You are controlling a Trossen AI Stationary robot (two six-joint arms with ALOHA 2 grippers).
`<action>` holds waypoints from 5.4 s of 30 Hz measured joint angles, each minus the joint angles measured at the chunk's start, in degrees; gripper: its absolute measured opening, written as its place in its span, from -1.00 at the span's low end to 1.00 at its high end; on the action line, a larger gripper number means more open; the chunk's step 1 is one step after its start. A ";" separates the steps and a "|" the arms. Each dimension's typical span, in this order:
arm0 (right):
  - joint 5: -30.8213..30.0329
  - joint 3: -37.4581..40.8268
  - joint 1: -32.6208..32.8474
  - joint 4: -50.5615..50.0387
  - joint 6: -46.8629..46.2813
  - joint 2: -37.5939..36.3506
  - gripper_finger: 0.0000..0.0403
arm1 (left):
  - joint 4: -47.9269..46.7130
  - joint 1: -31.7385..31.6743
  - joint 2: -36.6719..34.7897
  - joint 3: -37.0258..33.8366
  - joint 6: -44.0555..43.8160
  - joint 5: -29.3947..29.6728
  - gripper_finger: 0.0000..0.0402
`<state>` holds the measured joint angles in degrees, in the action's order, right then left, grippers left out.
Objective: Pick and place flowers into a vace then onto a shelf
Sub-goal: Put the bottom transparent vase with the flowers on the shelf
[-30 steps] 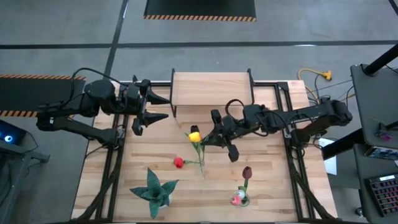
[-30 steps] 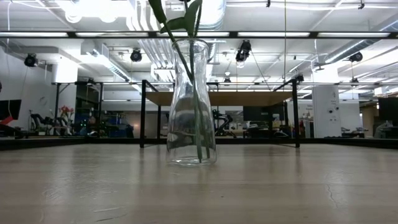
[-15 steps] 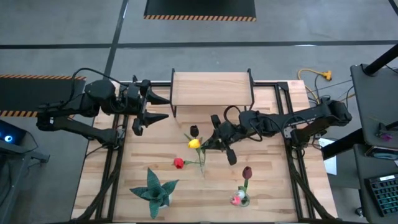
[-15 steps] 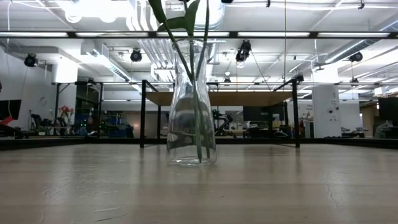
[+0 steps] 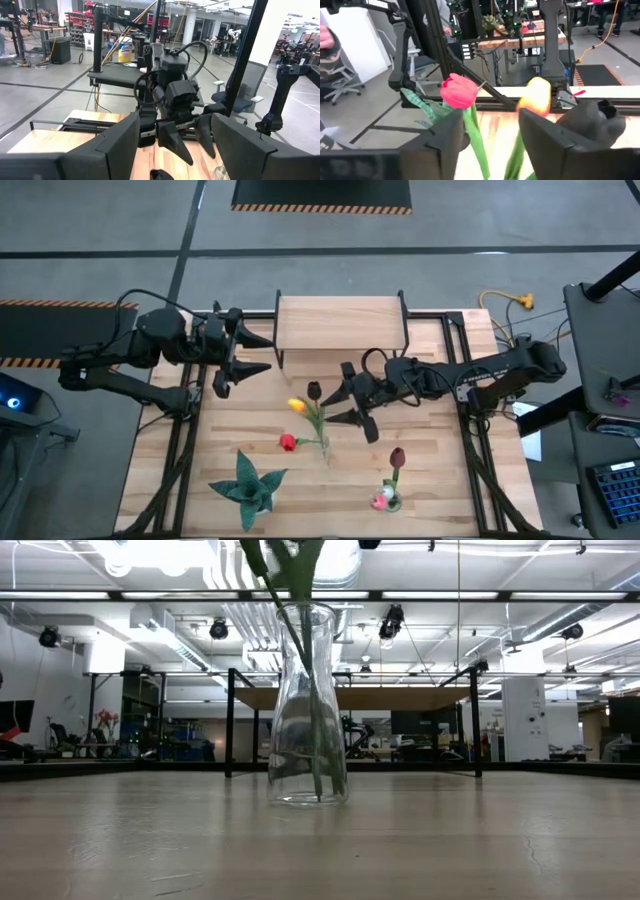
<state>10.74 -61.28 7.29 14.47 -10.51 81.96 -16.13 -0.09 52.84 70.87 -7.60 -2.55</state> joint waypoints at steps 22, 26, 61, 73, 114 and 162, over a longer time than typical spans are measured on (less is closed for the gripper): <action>-11.23 -0.09 -0.07 -32.41 4.62 -31.37 -0.13 | 8.02 0.00 -13.07 -23.65 2.49 4.22 -0.15; -12.31 -0.06 -0.07 -33.69 4.22 -31.66 -0.16 | 16.71 0.00 -19.53 -33.13 2.11 4.22 -0.37; -2.61 0.02 2.22 -34.95 4.39 -28.30 -0.25 | 14.24 0.00 -42.37 -53.75 0.42 4.15 -0.97; -3.34 -0.82 2.17 -31.91 10.05 -23.00 -0.39 | 22.25 0.00 -52.07 -66.78 -5.16 3.95 -1.00; -18.66 24.64 42.46 -27.47 -23.91 -29.31 0.41 | 24.07 0.00 -49.72 -60.72 -2.11 7.59 -1.00; -34.75 24.94 43.32 6.08 -21.67 5.54 0.28 | 24.07 0.02 -46.01 -60.83 -6.49 9.17 -1.00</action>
<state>-24.01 -36.34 50.61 20.56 -32.17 87.50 7.94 -0.08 6.83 10.04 -14.09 6.63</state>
